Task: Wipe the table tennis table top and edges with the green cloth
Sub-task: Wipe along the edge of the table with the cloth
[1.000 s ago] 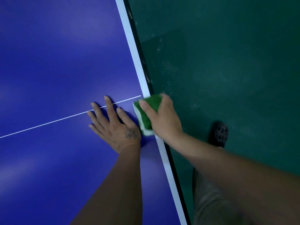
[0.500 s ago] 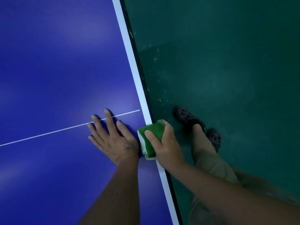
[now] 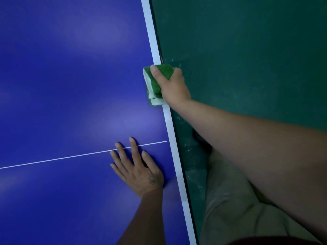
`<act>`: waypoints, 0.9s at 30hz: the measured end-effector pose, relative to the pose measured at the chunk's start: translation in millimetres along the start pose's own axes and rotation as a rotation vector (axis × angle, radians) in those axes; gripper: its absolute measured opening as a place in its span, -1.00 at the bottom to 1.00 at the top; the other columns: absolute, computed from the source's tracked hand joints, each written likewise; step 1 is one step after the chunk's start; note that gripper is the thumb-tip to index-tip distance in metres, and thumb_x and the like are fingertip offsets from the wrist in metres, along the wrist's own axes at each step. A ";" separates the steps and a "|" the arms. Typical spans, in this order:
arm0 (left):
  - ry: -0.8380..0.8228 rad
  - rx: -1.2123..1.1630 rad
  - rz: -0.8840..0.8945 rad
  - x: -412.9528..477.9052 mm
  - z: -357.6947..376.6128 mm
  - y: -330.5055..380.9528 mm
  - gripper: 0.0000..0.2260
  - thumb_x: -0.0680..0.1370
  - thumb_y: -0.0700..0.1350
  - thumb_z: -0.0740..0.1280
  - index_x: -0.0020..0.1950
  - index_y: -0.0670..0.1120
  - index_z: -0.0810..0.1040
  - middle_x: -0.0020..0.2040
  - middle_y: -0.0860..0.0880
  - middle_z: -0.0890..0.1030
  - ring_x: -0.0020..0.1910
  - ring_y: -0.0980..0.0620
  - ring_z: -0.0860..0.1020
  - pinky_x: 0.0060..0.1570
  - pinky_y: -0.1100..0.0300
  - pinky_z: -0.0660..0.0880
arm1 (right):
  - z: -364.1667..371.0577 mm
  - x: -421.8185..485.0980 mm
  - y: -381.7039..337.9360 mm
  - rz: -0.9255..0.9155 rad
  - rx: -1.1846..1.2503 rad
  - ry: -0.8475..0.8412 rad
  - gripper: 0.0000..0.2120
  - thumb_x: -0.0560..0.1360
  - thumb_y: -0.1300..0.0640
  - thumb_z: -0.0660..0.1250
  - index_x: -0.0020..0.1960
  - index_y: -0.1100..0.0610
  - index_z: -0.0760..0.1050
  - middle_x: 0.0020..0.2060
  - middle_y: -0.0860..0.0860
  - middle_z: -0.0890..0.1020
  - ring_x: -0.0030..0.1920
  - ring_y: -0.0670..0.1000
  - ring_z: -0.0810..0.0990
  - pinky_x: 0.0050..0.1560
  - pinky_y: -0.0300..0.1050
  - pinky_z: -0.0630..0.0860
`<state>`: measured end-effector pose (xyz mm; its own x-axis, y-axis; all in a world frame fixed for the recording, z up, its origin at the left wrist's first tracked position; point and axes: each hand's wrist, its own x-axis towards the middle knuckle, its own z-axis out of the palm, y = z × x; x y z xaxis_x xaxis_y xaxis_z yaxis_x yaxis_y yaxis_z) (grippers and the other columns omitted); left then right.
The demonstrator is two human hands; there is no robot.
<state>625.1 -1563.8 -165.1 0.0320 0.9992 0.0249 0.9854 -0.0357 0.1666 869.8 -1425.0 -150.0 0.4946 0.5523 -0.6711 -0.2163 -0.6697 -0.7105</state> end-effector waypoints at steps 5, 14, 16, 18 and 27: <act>-0.061 -0.030 -0.044 -0.7 -6.7 10.2 -0.51 0.73 -0.03 0.20 0.68 -0.01 0.39 0.74 -0.11 0.22 0.74 -0.20 0.12 0.64 -0.36 0.08 | -13.9 -53.2 45.1 -0.004 -0.026 -0.118 -0.30 0.58 -0.35 0.41 0.50 0.07 0.33 0.32 0.02 0.54 0.26 0.08 0.61 0.30 0.09 0.56; -0.050 0.064 -0.112 227.9 20.3 106.5 -0.43 0.77 0.25 -0.04 0.78 0.14 0.05 0.79 -0.08 -0.01 0.76 -0.23 -0.06 0.67 -0.31 -0.07 | -32.9 -113.6 101.6 0.144 -0.128 -0.283 -0.22 0.59 -0.38 0.34 0.63 -0.03 0.18 0.40 -0.06 0.48 0.34 0.01 0.54 0.35 -0.01 0.46; -0.037 0.067 -0.094 287.6 32.7 136.7 -0.40 0.74 0.30 -0.09 0.78 0.19 0.02 0.79 -0.07 -0.02 0.76 -0.24 -0.08 0.66 -0.35 -0.10 | -27.3 -109.4 97.9 0.145 -0.094 -0.260 -0.20 0.58 -0.41 0.34 0.63 -0.03 0.17 0.40 -0.07 0.48 0.34 0.00 0.54 0.35 -0.02 0.45; -0.034 0.047 -0.046 328.8 39.9 154.5 -0.37 0.70 0.35 -0.11 0.77 0.21 0.02 0.79 -0.05 -0.02 0.76 -0.22 -0.08 0.67 -0.34 -0.14 | -21.1 -102.8 89.0 0.166 -0.036 -0.219 -0.13 0.51 -0.47 0.34 0.63 -0.02 0.19 0.39 -0.06 0.50 0.34 0.00 0.55 0.34 -0.03 0.46; -0.023 0.043 -0.060 352.5 44.6 165.2 -0.35 0.67 0.40 -0.10 0.76 0.27 0.07 0.79 0.03 0.01 0.77 -0.12 -0.06 0.70 -0.22 -0.14 | -7.0 19.7 -23.5 0.043 -0.006 -0.059 -0.40 0.57 -0.41 0.38 0.34 0.04 0.43 0.24 0.02 0.60 0.16 0.05 0.66 0.19 0.01 0.58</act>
<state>806.7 -1216.6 -172.7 -0.0239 0.9997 -0.0068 0.9919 0.0245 0.1246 890.5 -1401.9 -145.0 0.4342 0.5515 -0.7123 -0.2313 -0.6960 -0.6798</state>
